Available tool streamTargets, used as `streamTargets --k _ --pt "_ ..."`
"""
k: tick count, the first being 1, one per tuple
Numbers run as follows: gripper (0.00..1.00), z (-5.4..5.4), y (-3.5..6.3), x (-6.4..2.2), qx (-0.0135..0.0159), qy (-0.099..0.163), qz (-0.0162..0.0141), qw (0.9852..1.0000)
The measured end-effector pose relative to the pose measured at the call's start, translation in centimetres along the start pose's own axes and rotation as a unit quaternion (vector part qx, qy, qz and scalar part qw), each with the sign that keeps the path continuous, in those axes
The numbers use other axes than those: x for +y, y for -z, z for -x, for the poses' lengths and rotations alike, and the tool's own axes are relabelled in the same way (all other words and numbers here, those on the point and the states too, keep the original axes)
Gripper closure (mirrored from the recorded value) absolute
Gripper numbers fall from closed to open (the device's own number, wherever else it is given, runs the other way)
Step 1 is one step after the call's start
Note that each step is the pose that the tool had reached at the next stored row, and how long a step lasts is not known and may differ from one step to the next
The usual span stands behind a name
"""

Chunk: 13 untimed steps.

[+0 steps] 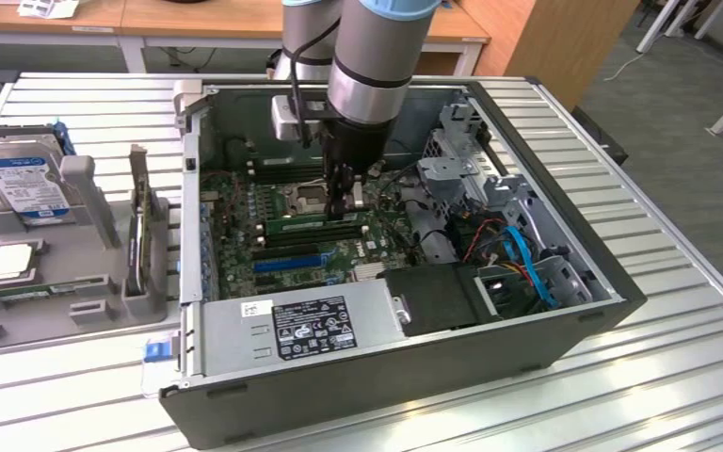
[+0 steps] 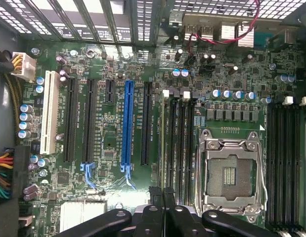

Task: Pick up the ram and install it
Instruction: 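Insert the ram into the slot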

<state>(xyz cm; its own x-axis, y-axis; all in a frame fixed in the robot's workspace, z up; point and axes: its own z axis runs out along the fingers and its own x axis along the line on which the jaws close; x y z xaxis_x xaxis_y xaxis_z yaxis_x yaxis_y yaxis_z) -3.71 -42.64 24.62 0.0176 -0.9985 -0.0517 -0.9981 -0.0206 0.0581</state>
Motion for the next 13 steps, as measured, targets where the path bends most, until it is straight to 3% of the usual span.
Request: streamTargets --k 13 --pt "0.89 0.03 -0.27 -0.02 -0.0002 0.0 -0.0001 1.0"
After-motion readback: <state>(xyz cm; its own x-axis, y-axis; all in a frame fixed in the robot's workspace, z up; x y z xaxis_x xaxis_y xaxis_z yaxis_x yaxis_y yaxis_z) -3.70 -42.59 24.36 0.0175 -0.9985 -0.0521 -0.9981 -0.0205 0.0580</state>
